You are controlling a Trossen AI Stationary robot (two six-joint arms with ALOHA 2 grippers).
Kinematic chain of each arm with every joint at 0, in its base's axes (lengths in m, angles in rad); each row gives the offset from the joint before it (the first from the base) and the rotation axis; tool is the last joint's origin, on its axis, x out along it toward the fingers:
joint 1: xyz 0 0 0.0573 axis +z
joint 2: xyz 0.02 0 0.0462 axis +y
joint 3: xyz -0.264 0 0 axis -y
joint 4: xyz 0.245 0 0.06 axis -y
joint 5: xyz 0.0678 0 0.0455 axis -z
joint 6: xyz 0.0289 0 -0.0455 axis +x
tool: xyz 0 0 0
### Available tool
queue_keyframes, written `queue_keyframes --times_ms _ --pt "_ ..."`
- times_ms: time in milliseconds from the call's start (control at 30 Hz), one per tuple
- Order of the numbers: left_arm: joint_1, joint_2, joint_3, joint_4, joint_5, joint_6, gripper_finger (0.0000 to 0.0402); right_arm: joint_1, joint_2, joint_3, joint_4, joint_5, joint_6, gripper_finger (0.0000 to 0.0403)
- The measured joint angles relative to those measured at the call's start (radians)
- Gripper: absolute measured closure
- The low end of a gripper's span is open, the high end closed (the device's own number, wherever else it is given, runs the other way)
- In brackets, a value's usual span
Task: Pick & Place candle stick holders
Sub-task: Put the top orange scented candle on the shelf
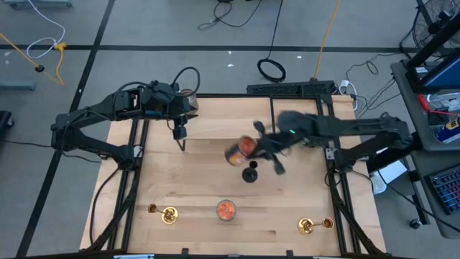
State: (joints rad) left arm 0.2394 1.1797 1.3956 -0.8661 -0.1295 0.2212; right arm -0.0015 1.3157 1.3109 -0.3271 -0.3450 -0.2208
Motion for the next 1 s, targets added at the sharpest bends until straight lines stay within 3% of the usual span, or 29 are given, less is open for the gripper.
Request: queue_keyframes --times_ms 100,300,433,500,633,1000 --pt "0.000 0.000 0.000 0.000 0.000 -0.002 0.0295 -0.088 0.096 0.096 -0.087 0.006 -0.046 0.0403" --pt "0.000 0.000 0.000 -0.001 0.000 -0.015 0.0295 -0.246 0.233 0.192 -0.080 0.025 -0.173 0.0400" --pt "0.000 0.000 0.000 -0.001 -0.001 -0.023 0.0295 -0.315 0.283 0.207 -0.007 0.236 -0.235 0.0401" --pt "0.000 0.000 0.000 -0.001 -0.001 -0.022 0.0295 -0.344 0.309 0.209 0.030 0.278 -0.239 0.0402" --pt "0.000 0.000 0.000 -0.001 -0.002 -0.022 0.0295 -0.381 0.360 0.209 0.019 0.186 -0.247 0.0402" --pt "0.000 0.000 0.000 -0.001 -0.002 -0.021 0.0295 -0.391 0.438 0.323 -0.085 0.111 -0.234 0.0401"
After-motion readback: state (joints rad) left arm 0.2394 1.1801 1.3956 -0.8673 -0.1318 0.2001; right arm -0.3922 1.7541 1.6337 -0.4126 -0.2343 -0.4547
